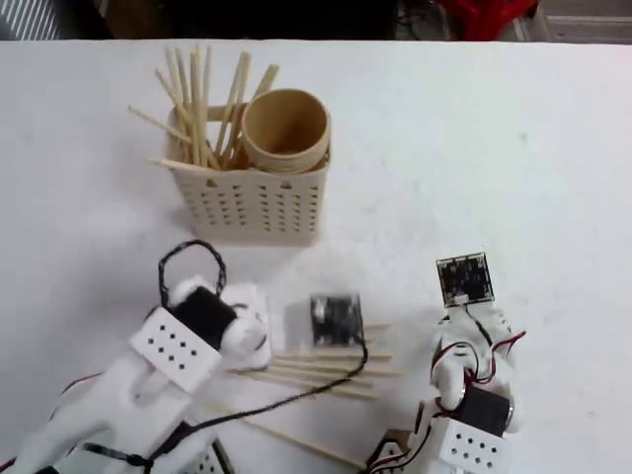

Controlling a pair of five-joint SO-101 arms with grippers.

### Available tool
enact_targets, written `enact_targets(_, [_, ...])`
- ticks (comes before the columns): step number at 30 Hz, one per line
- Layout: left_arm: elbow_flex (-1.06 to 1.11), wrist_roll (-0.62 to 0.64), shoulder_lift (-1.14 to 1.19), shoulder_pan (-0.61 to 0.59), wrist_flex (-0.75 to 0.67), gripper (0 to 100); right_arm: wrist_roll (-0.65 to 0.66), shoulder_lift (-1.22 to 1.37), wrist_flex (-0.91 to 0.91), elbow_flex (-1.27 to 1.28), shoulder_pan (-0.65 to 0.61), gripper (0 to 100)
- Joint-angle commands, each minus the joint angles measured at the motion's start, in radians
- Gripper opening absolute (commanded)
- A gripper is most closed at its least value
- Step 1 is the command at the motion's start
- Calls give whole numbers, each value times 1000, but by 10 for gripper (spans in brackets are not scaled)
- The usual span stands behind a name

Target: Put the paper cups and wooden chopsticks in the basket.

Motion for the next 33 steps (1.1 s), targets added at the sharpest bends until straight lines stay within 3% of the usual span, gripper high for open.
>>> enact_targets(1, [15, 146, -13, -39, -256, 90, 3, -8, 2, 6, 7, 25])
enact_targets(5, [66, 279, -13, -39, -420, 85, 3, -8, 2, 6, 7, 25])
enact_targets(11, [87, 282, -10, -41, -390, 87, 3, -8, 2, 6, 7, 25])
enact_targets(18, [196, 285, -10, -39, -542, 87, 3, -8, 2, 6, 7, 25])
enact_targets(28, [196, 285, 1, -35, -559, 124, 3, -8, 2, 6, 7, 25])
enact_targets(33, [114, 285, 211, -1, -594, 129, 3, -8, 2, 6, 7, 25])
